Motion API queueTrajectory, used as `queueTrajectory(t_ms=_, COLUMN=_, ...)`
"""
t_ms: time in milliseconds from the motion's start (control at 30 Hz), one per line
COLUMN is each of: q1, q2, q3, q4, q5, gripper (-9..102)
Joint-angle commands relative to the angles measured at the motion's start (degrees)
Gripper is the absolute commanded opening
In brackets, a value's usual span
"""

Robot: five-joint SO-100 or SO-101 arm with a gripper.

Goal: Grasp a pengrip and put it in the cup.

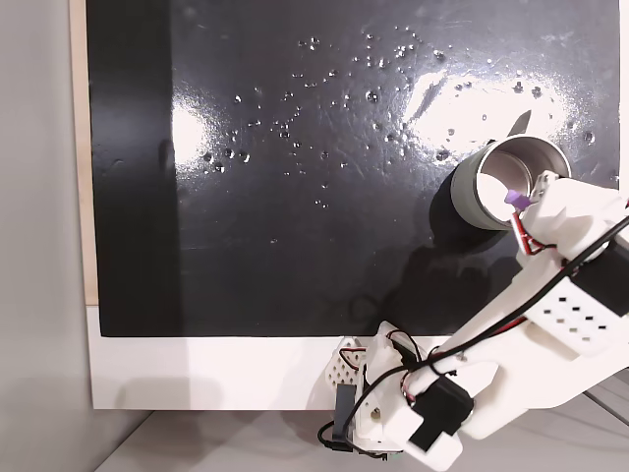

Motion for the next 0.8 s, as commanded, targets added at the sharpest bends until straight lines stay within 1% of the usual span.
queueTrajectory(t_ms=0, q1=0.62, q2=-3.78, q3=-8.26, q4=-0.09, q5=0.44, gripper=0)
queueTrajectory(t_ms=133, q1=0.70, q2=-7.65, q3=-11.60, q4=-0.09, q5=0.88, gripper=0)
queueTrajectory(t_ms=367, q1=0.00, q2=-8.17, q3=-10.72, q4=-0.09, q5=1.41, gripper=1)
queueTrajectory(t_ms=400, q1=-0.09, q2=-8.17, q3=-10.63, q4=-0.09, q5=1.49, gripper=7)
queueTrajectory(t_ms=500, q1=-0.09, q2=-8.17, q3=-10.55, q4=-0.09, q5=1.85, gripper=35)
queueTrajectory(t_ms=533, q1=-0.18, q2=-8.17, q3=-10.55, q4=-0.09, q5=1.85, gripper=40)
queueTrajectory(t_ms=600, q1=-0.35, q2=-8.09, q3=-10.63, q4=-0.09, q5=1.85, gripper=43)
queueTrajectory(t_ms=767, q1=-0.35, q2=-7.91, q3=-10.72, q4=-0.09, q5=1.85, gripper=43)
